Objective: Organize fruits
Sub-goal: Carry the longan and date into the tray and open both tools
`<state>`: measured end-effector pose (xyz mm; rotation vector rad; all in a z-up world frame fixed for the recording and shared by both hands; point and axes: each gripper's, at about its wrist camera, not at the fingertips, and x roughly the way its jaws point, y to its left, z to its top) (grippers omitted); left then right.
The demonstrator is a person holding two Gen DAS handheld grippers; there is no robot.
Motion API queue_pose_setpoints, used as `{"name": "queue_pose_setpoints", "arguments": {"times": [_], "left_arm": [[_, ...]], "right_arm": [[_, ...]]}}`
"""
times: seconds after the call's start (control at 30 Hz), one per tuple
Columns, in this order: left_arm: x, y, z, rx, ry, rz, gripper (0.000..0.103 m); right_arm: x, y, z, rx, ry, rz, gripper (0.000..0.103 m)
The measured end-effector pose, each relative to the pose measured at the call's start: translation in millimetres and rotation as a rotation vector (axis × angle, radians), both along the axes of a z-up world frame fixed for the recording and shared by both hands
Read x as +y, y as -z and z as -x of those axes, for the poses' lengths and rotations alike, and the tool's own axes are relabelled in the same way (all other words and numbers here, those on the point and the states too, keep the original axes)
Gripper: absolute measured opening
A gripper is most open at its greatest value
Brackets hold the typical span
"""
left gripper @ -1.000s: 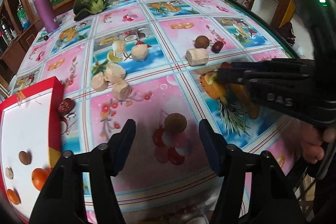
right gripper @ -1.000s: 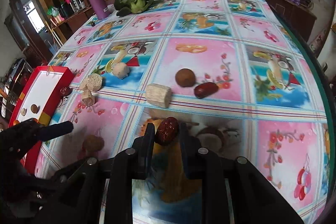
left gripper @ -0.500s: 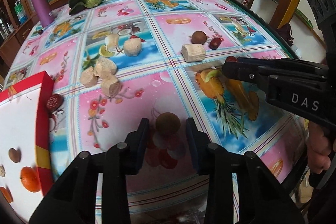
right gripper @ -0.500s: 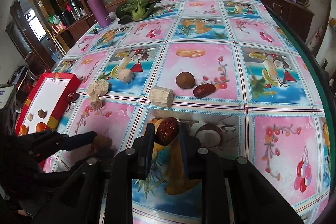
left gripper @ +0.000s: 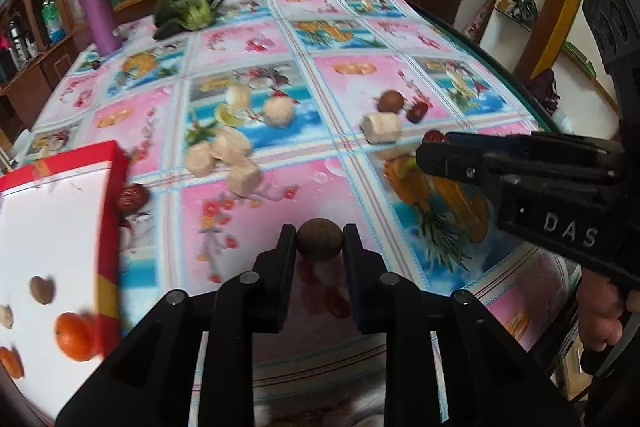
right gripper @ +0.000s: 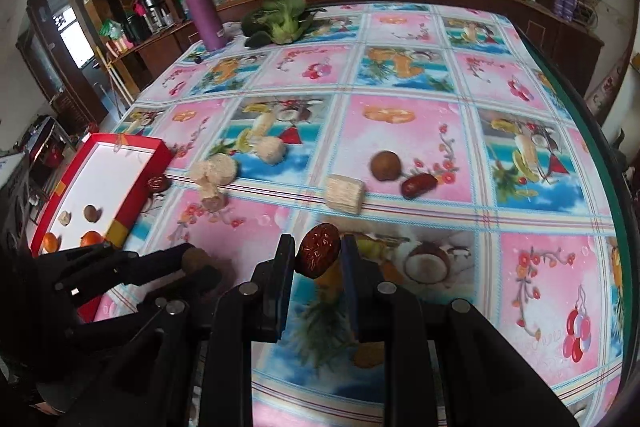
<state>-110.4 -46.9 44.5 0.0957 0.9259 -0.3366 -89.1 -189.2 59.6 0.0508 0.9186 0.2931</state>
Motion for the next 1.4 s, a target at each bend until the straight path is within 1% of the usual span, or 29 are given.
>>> {"name": "queue_pose_setpoints", "arguments": {"times": [0.13,0.23,0.37,0.53,0.63,0.77,0.87,1.0,1.23,1.4], "left_arm": [[27.7,-22.5,8.0,-0.066,-0.061,0.016,0.025],[55.6,-36.5,13.2,-0.108,-0.122,0.025,0.025],[107.3,-49.7,16.8,-0.153,-0.242,0.021,0.025],[171.2,-51.8,15.6,-0.17,-0.402,0.011,0.025],[201.2,-48.4,13.6,-0.182,-0.484,-0.027,0.025],[228.8,-32.9,6.9,-0.144,-0.556,-0.054,0.026],[243.6,-19.8,2.9,-0.095,-0.59,-0.051,0.026],[254.7,-12.3,4.7,-0.068,-0.611,-0.054,0.026],[269.8,-14.0,10.7,-0.078,-0.652,-0.081,0.026],[273.1,-2.4,1.1,-0.037,-0.674,-0.118,0.026]], "right_arm": [[24.9,-10.7,-0.1,-0.027,-0.034,0.006,0.022],[54.2,-20.0,-0.9,-0.044,-0.075,0.002,0.022],[102.9,-33.0,-2.3,-0.075,-0.156,-0.01,0.022],[160.3,-38.6,-11.0,-0.084,-0.23,-0.04,0.022],[190.7,-36.4,-17.5,-0.075,-0.251,-0.055,0.022],[227.8,-21.7,-26.4,-0.012,-0.281,-0.072,0.022],[251.3,-10.1,-26.6,0.025,-0.303,-0.058,0.022],[275.4,5.2,-27.3,0.067,-0.322,-0.043,0.022],[287.4,10.9,-29.2,0.078,-0.318,-0.038,0.022],[292.2,18.7,-38.1,0.118,-0.302,-0.021,0.022]]}}
